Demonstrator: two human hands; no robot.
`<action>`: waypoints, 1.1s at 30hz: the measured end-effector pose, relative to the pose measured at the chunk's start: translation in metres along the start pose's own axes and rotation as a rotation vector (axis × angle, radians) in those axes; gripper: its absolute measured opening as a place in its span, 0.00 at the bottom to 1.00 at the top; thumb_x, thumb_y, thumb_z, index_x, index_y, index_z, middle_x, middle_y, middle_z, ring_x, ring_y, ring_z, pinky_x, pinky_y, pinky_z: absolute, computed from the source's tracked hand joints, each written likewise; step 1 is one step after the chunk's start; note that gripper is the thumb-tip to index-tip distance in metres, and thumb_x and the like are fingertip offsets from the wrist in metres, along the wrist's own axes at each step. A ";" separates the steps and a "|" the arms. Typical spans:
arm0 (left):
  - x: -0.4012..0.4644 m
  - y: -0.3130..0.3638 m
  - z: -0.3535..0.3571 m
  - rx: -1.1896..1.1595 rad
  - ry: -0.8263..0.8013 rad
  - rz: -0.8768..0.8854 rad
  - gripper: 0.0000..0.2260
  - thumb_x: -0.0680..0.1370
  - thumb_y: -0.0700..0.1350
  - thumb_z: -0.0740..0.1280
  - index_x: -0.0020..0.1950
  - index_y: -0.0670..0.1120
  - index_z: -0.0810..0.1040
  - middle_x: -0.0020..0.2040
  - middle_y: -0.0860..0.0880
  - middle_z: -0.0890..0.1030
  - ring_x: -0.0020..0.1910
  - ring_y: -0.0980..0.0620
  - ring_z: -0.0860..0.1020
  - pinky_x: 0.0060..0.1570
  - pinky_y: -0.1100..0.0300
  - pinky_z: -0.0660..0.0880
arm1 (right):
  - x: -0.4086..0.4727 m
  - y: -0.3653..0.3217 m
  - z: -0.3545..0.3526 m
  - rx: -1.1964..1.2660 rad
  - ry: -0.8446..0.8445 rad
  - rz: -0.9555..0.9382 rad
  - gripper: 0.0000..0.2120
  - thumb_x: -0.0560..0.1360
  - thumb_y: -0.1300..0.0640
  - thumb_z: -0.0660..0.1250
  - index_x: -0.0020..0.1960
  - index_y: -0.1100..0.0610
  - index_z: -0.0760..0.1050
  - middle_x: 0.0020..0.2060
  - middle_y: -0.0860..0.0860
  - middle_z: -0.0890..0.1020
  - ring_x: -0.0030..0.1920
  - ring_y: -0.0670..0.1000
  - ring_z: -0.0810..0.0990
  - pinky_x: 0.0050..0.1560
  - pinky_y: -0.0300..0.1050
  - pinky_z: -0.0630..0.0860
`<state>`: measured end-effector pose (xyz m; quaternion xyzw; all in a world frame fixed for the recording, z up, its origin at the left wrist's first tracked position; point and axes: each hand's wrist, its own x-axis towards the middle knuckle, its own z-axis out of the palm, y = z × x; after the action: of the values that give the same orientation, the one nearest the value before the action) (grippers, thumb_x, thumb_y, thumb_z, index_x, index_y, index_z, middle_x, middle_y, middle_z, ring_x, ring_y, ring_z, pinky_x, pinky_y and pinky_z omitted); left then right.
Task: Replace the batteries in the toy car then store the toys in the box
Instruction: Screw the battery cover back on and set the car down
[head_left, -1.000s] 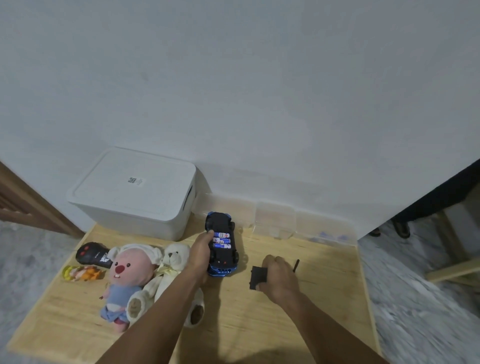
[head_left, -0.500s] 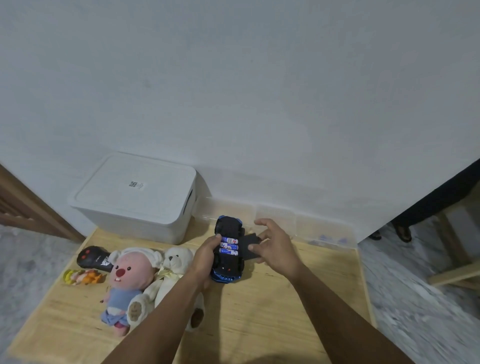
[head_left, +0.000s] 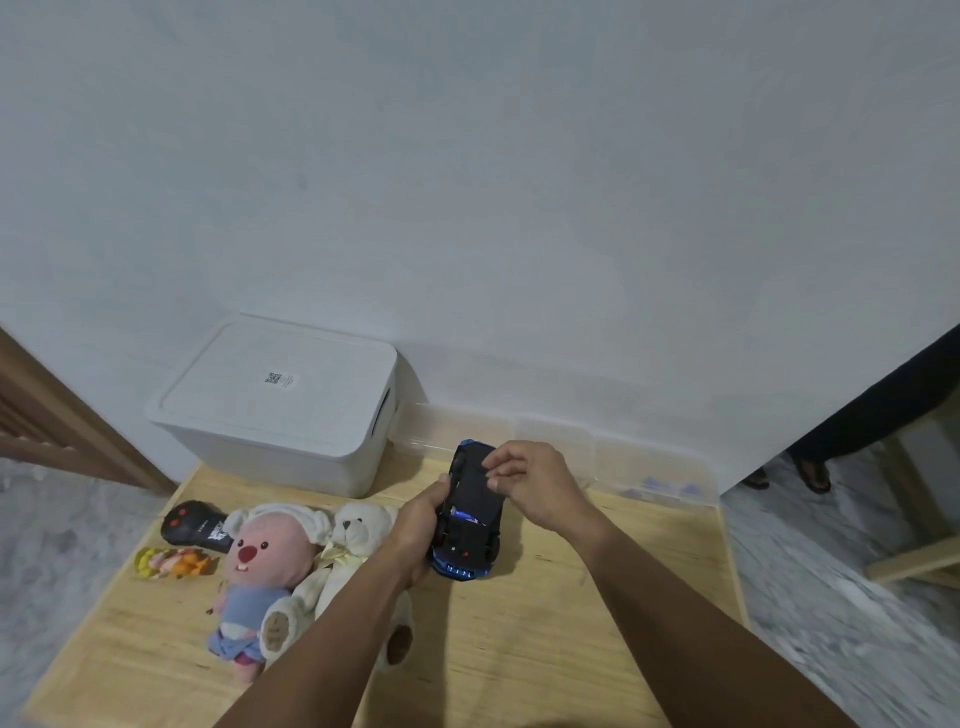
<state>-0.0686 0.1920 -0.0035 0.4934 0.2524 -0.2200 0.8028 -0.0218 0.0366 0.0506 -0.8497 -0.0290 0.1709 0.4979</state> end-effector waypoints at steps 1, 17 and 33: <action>0.000 0.001 0.000 0.002 0.000 0.004 0.20 0.83 0.53 0.56 0.59 0.40 0.79 0.52 0.37 0.84 0.45 0.41 0.82 0.49 0.50 0.78 | 0.001 -0.001 0.000 -0.007 -0.008 -0.012 0.10 0.71 0.68 0.72 0.45 0.53 0.80 0.41 0.52 0.84 0.43 0.48 0.82 0.48 0.40 0.79; 0.000 0.001 0.001 0.004 0.007 0.035 0.22 0.83 0.55 0.55 0.61 0.41 0.79 0.54 0.36 0.83 0.52 0.37 0.81 0.59 0.40 0.75 | -0.002 -0.002 0.008 -0.200 0.058 -0.040 0.12 0.70 0.62 0.75 0.52 0.54 0.84 0.42 0.46 0.83 0.40 0.40 0.79 0.44 0.31 0.73; 0.009 -0.015 0.008 0.190 0.118 0.076 0.08 0.79 0.46 0.66 0.54 0.42 0.76 0.52 0.38 0.83 0.49 0.40 0.82 0.44 0.51 0.79 | -0.031 0.058 0.009 -0.299 0.347 -0.053 0.11 0.75 0.67 0.64 0.50 0.57 0.83 0.44 0.51 0.86 0.44 0.50 0.83 0.48 0.41 0.78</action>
<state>-0.0687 0.1776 -0.0161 0.5886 0.2584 -0.1826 0.7439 -0.0605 0.0079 0.0052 -0.9297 0.0097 0.0029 0.3681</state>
